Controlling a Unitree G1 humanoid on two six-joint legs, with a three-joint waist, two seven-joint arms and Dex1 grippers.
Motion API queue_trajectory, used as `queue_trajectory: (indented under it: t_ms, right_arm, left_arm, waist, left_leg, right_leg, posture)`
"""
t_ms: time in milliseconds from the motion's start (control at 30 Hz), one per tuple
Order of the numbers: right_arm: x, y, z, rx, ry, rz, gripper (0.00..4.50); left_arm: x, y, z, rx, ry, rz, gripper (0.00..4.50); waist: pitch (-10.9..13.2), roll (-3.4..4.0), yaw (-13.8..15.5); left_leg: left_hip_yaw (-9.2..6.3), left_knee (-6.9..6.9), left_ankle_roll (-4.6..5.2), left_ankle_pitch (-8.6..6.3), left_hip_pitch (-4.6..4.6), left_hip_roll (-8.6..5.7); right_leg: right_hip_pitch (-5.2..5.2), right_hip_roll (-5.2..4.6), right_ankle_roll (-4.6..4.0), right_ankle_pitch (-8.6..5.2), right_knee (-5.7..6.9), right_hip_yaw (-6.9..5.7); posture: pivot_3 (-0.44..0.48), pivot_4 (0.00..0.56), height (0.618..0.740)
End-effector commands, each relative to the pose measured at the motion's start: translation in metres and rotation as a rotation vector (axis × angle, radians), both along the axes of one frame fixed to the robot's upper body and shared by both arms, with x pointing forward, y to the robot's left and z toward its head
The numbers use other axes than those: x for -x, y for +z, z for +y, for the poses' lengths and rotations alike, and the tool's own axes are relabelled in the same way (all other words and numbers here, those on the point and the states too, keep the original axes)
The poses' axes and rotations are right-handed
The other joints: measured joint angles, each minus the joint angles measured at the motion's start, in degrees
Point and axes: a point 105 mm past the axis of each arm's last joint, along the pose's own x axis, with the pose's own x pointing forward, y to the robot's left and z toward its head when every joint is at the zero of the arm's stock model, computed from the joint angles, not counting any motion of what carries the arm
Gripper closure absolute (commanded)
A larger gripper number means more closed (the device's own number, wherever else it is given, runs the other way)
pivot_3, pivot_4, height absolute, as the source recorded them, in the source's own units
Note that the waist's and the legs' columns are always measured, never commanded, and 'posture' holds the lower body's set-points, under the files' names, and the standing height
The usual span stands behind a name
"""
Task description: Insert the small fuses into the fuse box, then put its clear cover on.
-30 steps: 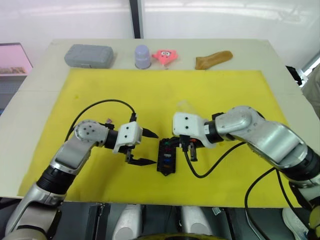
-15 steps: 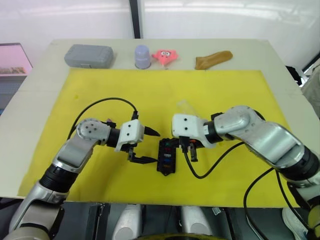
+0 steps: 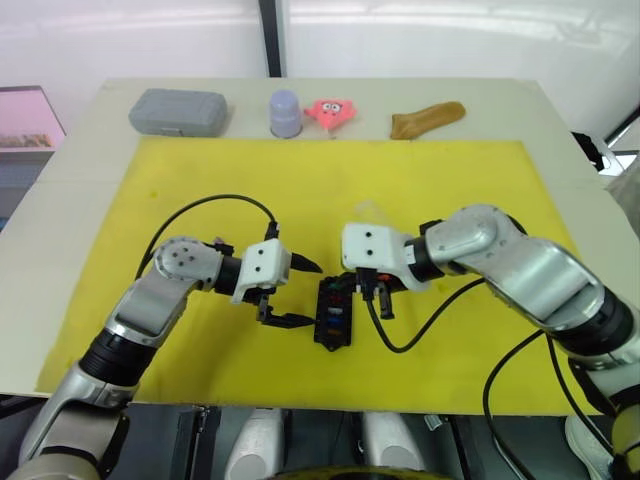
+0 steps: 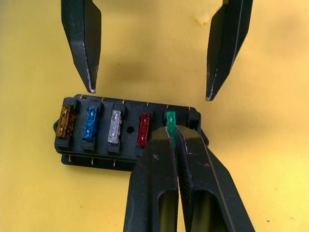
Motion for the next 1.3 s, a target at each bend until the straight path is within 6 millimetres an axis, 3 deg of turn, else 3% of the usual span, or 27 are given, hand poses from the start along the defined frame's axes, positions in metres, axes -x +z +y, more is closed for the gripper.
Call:
queue_trajectory:
  t_ms: [33,267,567,800,1300]
  right_arm:
    - [0.002,0.003,0.002,0.001,0.021,-0.026,4.50]
    - [0.003,0.001,0.004,0.007,0.030,-0.022,4.50]
    - [0.005,0.024,0.011,-0.040,0.032,-0.025,4.50]
    - [0.004,0.009,0.005,0.008,0.022,-0.022,4.50]
    - [0.001,0.004,0.004,0.007,0.005,-0.023,4.50]
  left_arm:
    - [0.000,0.007,-0.002,0.014,-0.005,-0.032,0.11]
    - [0.000,0.007,-0.002,0.016,-0.001,-0.032,0.11]
    - [-0.001,0.005,-0.001,0.014,0.003,-0.030,0.11]
    - [-0.002,0.005,-0.002,0.017,0.002,-0.033,0.11]
    - [-0.001,0.005,-0.003,0.020,0.000,-0.036,0.11]
  waist:
    - [0.00,0.00,-0.02]
    - [-0.01,0.00,-0.02]
    - [-0.01,0.00,-0.07]
    - [-0.01,0.00,-0.02]
    - [-0.02,0.00,-0.08]
  left_leg:
    - [0.00,0.00,0.00,0.00,0.00,0.00]
    - [0.00,0.01,0.00,0.00,0.00,0.00]
    - [0.00,0.03,0.00,0.00,0.01,-0.01]
    - [-0.01,0.04,0.00,0.00,0.01,-0.04]
    - [-0.02,0.05,0.00,0.00,0.01,-0.05]
  right_leg:
    - [-0.01,0.00,0.00,0.00,0.01,0.00]
    - [0.00,0.00,0.00,0.00,0.03,0.00]
    - [-0.01,0.00,0.00,0.00,0.05,0.00]
    - [0.00,-0.03,0.00,0.00,0.05,-0.01]
    - [0.00,-0.02,0.00,0.00,0.08,-0.02]
  posture:
    - [0.000,0.150,0.740]
    - [0.000,0.150,0.740]
    - [0.000,0.150,0.740]
    - [0.000,0.150,0.740]
    - [0.000,0.150,0.740]
